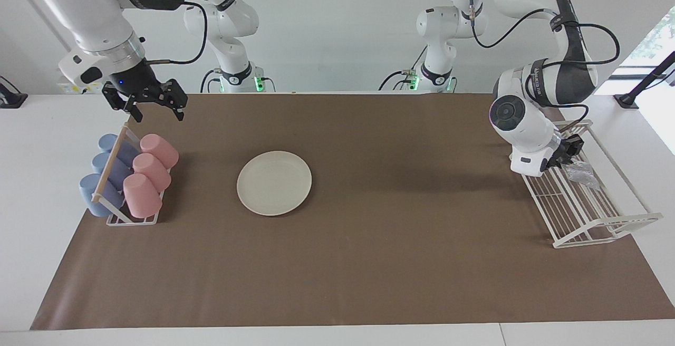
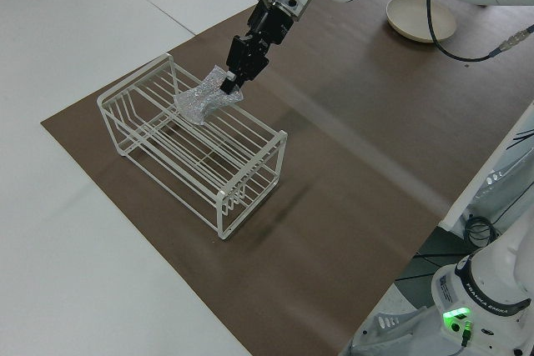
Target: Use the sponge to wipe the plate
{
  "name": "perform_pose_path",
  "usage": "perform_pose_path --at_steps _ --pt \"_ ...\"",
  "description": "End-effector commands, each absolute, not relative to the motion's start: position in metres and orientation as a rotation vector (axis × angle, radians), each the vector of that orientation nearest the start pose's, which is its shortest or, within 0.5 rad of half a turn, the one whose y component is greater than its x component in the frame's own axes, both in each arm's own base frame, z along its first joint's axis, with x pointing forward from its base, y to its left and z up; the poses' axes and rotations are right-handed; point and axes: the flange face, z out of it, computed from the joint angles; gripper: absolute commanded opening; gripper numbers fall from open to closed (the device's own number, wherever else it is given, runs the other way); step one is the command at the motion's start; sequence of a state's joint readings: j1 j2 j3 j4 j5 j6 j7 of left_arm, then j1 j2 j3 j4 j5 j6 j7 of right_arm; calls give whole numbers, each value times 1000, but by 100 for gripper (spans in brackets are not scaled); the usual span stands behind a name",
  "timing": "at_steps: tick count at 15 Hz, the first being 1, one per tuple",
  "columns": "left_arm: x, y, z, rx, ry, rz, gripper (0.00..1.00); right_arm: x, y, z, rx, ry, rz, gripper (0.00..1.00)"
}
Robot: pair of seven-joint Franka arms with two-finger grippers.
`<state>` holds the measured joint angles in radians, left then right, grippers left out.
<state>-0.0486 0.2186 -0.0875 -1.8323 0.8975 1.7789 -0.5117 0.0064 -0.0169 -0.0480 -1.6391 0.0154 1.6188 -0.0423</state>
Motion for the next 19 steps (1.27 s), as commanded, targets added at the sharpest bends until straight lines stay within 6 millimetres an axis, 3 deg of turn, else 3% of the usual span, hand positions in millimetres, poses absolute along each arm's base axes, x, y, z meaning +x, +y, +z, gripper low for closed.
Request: perform_pose_path --at_steps 1,4,5,7,14,17,19 --pt "600 -13 420 -2296 -71 -53 71 555 -20 608 -3115 43 -11 100" --pt "600 -14 419 -2298 -91 -62 86 554 -19 607 -3119 71 2 100" --pt "600 -16 420 -2307 -108 -67 98 554 -18 607 -3119 71 2 100" --pt "601 -19 427 -2346 -140 -71 100 554 -18 607 -3119 73 -3 100" --pt "607 -33 510 -2693 -321 -100 100 554 -18 607 -3119 73 2 100" --pt "589 -11 555 -2913 -389 -74 100 554 -18 607 -3119 73 2 100" --pt "573 -7 582 -3005 -396 -62 100 554 -18 607 -3119 73 0 100"
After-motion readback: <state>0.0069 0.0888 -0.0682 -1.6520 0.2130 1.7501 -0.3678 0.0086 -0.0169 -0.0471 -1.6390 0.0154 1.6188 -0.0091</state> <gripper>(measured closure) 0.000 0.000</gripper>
